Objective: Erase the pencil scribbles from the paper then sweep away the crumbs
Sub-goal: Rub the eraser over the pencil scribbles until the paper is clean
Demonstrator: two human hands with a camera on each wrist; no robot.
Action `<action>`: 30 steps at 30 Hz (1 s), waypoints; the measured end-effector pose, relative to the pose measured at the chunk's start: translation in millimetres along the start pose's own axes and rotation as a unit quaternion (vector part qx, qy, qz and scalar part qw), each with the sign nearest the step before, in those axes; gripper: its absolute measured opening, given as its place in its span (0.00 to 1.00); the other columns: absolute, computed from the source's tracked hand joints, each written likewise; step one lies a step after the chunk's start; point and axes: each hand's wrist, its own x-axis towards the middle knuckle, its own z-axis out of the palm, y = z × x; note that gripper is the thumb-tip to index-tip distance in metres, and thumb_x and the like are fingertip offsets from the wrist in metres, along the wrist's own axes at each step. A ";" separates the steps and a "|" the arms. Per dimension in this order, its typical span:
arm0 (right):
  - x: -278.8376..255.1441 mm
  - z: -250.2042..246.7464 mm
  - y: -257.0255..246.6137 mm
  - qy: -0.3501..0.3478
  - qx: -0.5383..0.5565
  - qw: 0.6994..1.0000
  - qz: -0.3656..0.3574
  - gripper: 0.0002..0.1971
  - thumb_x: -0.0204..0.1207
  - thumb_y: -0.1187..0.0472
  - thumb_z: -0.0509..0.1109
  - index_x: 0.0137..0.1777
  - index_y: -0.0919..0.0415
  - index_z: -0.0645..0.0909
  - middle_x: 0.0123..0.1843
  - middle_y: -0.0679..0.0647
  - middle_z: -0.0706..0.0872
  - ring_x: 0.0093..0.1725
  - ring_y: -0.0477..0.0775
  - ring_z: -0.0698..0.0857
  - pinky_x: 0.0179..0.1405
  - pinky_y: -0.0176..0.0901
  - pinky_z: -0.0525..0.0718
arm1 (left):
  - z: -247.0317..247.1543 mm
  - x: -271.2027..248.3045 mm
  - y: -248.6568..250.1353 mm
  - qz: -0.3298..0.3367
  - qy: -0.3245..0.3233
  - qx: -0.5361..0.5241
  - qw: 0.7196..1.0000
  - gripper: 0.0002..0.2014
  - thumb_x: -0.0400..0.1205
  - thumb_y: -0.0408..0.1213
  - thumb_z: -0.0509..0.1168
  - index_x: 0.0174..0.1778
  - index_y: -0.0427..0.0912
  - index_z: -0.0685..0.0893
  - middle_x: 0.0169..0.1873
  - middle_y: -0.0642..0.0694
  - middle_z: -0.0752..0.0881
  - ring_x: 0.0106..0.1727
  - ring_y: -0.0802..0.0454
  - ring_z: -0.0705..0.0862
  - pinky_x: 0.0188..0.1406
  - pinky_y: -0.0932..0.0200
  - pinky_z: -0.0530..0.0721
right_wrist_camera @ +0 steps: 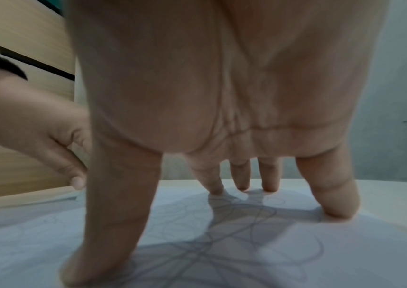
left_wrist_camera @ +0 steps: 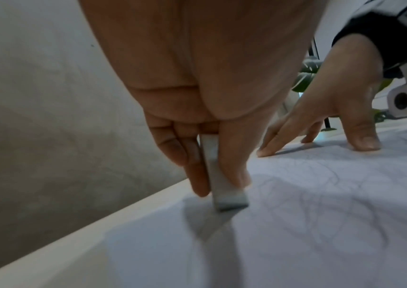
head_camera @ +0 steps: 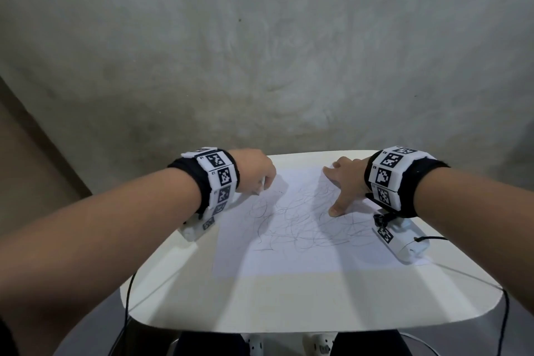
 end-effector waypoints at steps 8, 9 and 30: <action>0.2 -0.4 0.2 -0.005 -0.008 1.000 0.000 0.53 0.68 0.34 0.71 0.85 0.56 0.50 0.83 0.59 0.57 0.80 0.59 0.63 0.73 0.54 0.69 | 14.1 -10.5 -18.9 -0.003 0.109 -0.068 0.992 0.10 0.80 0.37 0.67 0.57 0.45 0.86 0.56 0.47 0.85 0.56 0.46 0.83 0.51 0.58 0.78; 0.1 0.3 0.4 -0.002 -0.008 1.000 -0.001 0.52 0.68 0.34 0.72 0.85 0.56 0.51 0.83 0.58 0.57 0.80 0.59 0.64 0.72 0.54 0.69 | 15.9 -10.7 -17.9 0.002 0.103 -0.061 0.993 0.10 0.80 0.38 0.67 0.57 0.46 0.86 0.55 0.48 0.86 0.56 0.47 0.83 0.51 0.59 0.78; 1.4 0.9 -0.2 0.002 -0.012 1.000 0.000 0.52 0.67 0.33 0.71 0.84 0.55 0.52 0.83 0.58 0.57 0.79 0.60 0.66 0.69 0.53 0.72 | 18.3 -23.7 -19.1 -0.015 0.045 -0.026 0.999 0.06 0.82 0.39 0.65 0.53 0.48 0.83 0.50 0.51 0.82 0.46 0.50 0.77 0.48 0.57 0.77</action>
